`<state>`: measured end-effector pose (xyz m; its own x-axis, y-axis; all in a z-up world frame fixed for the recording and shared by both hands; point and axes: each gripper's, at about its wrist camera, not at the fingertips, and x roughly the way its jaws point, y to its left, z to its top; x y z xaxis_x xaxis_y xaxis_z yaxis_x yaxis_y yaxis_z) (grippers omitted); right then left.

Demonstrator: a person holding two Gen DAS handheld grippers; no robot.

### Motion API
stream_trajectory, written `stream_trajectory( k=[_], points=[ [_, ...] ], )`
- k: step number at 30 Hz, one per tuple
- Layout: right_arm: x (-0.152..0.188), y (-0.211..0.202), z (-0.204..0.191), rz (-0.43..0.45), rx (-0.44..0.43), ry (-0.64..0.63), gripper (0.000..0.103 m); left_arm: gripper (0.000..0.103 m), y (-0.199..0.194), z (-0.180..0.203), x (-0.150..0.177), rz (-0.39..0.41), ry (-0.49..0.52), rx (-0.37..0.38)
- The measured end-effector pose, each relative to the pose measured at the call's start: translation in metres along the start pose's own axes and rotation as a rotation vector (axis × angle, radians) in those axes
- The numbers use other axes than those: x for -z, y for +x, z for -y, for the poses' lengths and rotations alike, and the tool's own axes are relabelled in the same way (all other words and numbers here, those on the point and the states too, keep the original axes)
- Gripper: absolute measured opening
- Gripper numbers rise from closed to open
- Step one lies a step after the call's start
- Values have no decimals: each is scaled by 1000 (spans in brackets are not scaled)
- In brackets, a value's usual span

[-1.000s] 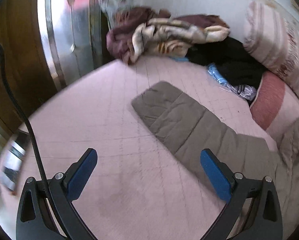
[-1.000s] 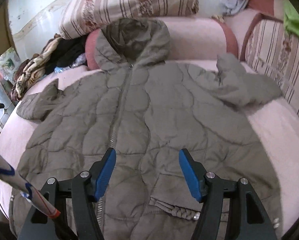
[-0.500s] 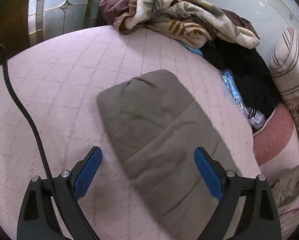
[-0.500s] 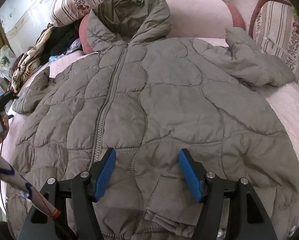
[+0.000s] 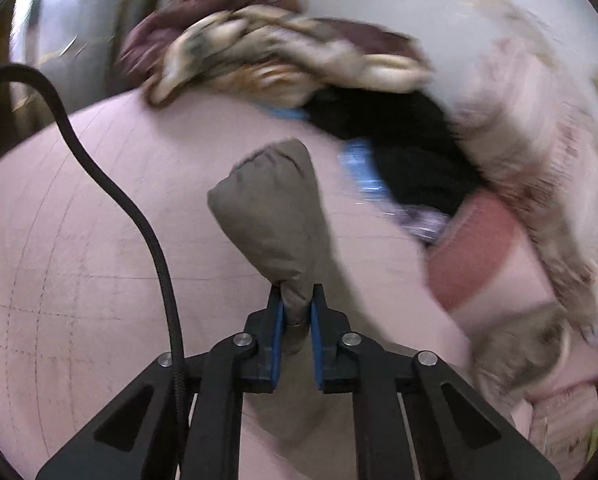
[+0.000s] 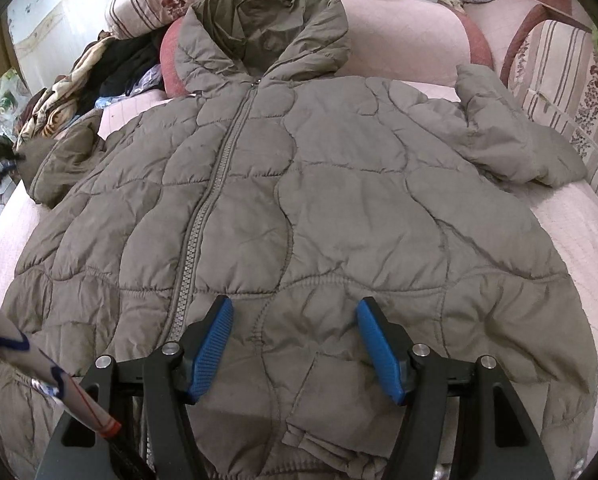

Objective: Fold large clothes
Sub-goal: 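Carry the sleeve across the jacket body with the left tool, then open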

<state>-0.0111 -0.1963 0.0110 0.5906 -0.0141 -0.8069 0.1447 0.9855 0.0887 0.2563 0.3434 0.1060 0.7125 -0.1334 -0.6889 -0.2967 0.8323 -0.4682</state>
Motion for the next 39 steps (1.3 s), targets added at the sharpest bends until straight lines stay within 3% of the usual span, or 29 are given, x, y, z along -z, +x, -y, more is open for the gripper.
stream_trajectory(
  k=[4, 7, 12, 15, 18, 22, 26, 29, 30, 31, 33, 39],
  points=[
    [1, -9, 3, 18, 5, 16, 67, 11, -46, 82, 22, 5, 147, 103],
    [1, -14, 9, 32, 12, 39, 67, 11, -66, 140, 57, -29, 264, 172],
    [-3, -29, 26, 56, 5, 117, 67, 11, -79, 226, 144, -152, 419, 319],
    [-7, -41, 42, 92, 25, 162, 67, 11, -75, 255, 197, -224, 476, 364],
    [-10, -48, 58, 110, 34, 205, 67, 11, -58, 265, 243, -306, 503, 354],
    [-10, -51, 70, 113, 40, 224, 67, 11, -24, 261, 279, -373, 519, 272],
    [-8, -54, 78, 113, 37, 234, 67, 11, -5, 253, 296, -391, 553, 198],
    [-8, -53, 81, 112, 22, 252, 67, 16, -8, 243, 293, -406, 541, 191],
    [-8, -52, 82, 111, 14, 260, 68, 21, -14, 241, 292, -420, 535, 211],
    [-8, -52, 84, 107, -1, 271, 70, 35, -20, 238, 292, -427, 538, 222],
    [-8, -51, 85, 101, -51, 297, 76, 49, -41, 229, 295, -425, 554, 271],
    [-10, -54, 75, 88, -138, 304, 80, 66, -102, 188, 297, -360, 589, 316]
  ],
)
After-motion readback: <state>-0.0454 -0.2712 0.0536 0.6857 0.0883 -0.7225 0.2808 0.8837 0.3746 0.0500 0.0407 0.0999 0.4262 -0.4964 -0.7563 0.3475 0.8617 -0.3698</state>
